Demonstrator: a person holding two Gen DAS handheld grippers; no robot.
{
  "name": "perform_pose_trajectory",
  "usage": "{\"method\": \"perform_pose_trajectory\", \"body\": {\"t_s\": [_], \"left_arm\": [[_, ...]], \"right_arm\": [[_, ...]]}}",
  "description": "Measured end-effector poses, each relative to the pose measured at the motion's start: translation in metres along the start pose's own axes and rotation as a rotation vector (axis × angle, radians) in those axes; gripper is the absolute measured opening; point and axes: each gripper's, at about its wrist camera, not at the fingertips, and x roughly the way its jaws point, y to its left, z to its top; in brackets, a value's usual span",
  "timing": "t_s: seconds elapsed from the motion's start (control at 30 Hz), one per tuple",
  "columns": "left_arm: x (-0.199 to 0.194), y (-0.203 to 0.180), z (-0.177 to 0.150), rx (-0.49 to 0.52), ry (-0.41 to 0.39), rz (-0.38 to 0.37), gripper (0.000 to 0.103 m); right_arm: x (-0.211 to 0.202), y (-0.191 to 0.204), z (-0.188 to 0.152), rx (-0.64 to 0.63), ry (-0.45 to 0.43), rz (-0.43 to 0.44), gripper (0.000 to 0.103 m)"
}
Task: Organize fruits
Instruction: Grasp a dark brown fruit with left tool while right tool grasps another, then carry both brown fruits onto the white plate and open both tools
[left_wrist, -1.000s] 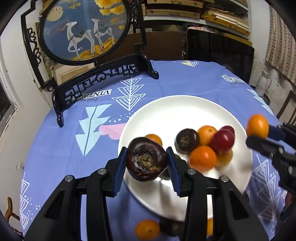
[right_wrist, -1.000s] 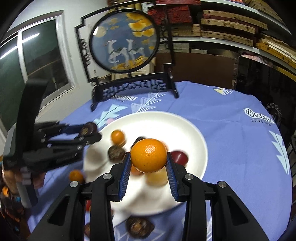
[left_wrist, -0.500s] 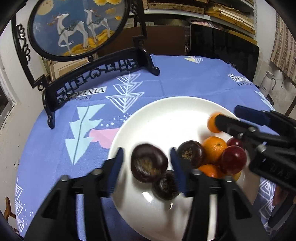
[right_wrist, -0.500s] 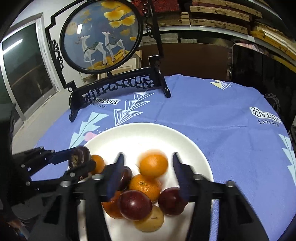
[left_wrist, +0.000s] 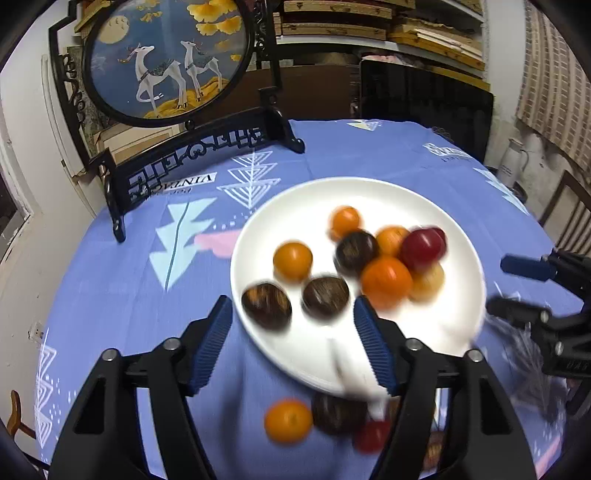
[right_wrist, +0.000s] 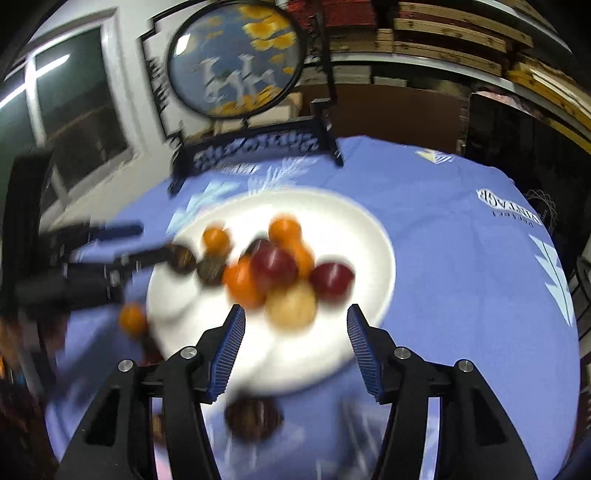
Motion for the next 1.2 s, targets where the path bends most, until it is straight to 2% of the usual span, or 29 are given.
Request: {"method": "perform_pose_trajectory", "body": {"t_s": [0.17,0.37,0.4,0.43,0.6,0.7,0.8,0.87,0.97,1.0,1.2], "left_arm": [[-0.022,-0.003,-0.028,-0.017,0.015,-0.049,0.070],[-0.038,-0.027,-0.064,0.029,0.053,-0.104,0.076],[-0.039,-0.031,-0.068,0.041,0.059,-0.111,0.076],[-0.041,-0.035,-0.073,0.049,0.064,-0.118,0.076],[-0.043,-0.057,-0.092,0.068,0.110,-0.168,0.077],[-0.036,-0.073,-0.098,0.086,0.133,-0.169,0.076],[-0.023,-0.086,-0.099,0.094,0.157,-0.152,0.066],[-0.012,-0.087,-0.096,0.059,0.180,-0.145,0.061],[-0.003,-0.087,-0.093,0.031,0.198,-0.136,0.048],[-0.004,-0.089,-0.093,0.041,0.195,-0.143,0.040],[-0.017,-0.082,-0.096,0.069,0.171,-0.131,0.039]], "right_arm": [[0.006,0.019,-0.039,-0.094,0.110,-0.003,0.059],[0.033,0.028,-0.042,-0.066,0.172,0.023,0.058],[0.036,0.029,-0.041,-0.064,0.173,0.022,0.058],[0.036,0.030,-0.041,-0.072,0.163,0.020,0.046],[0.017,0.030,-0.047,-0.083,0.139,0.013,0.045],[-0.001,0.021,-0.054,-0.062,0.114,0.010,0.045],[-0.012,0.017,-0.059,-0.058,0.102,0.010,0.045],[-0.017,0.016,-0.063,-0.059,0.096,0.008,0.045],[-0.019,0.017,-0.066,-0.058,0.090,0.017,0.045],[-0.020,0.017,-0.067,-0.058,0.088,0.019,0.045],[-0.026,0.025,-0.071,-0.059,0.070,0.037,0.045]]}}
